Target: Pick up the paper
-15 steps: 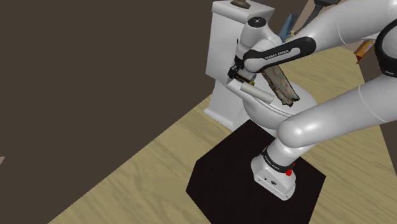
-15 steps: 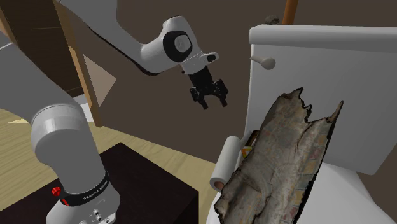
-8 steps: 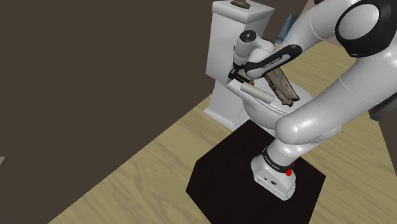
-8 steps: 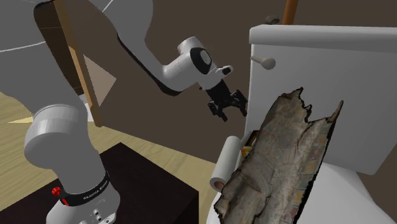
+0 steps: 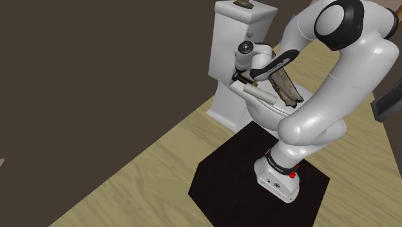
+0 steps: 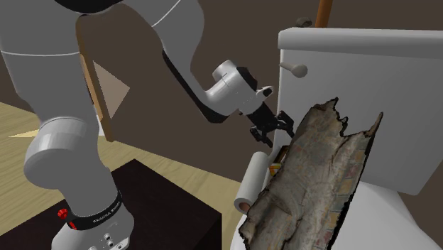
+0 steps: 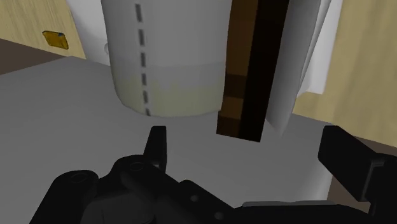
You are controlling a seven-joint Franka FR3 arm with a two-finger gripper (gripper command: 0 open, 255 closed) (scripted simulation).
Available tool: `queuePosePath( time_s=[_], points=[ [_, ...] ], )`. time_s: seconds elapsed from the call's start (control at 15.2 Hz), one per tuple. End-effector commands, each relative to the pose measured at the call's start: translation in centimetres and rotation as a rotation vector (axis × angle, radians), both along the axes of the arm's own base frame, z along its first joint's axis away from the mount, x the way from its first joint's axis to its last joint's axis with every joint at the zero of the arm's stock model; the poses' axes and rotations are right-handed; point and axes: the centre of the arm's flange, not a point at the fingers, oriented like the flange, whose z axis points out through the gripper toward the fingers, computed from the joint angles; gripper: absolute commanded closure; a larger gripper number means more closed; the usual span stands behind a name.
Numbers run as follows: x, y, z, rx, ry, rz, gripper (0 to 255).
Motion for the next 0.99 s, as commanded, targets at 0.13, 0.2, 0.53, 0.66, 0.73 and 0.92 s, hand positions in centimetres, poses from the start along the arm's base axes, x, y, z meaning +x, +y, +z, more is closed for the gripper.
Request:
queuePosePath(
  time_s=[0.13, 0.2, 0.53, 0.66, 0.73, 0.92],
  points=[
    [0.1, -0.1, -2.2, -0.003, 0.0, 0.001, 0],
    [0.1, -0.1, -2.7, -0.003, 0.0, 0.001, 0],
    [0.2, 0.0, -3.0, -0.003, -0.001, 0.002, 255],
    [0.0, -0.1, -2.9, -0.003, -0.001, 0.001, 255],
    [0.1, 0.0, -3.0, -0.003, -0.001, 0.001, 255],
    [0.1, -0.1, -3.0, -0.003, -0.001, 0.001, 255]
  ],
)
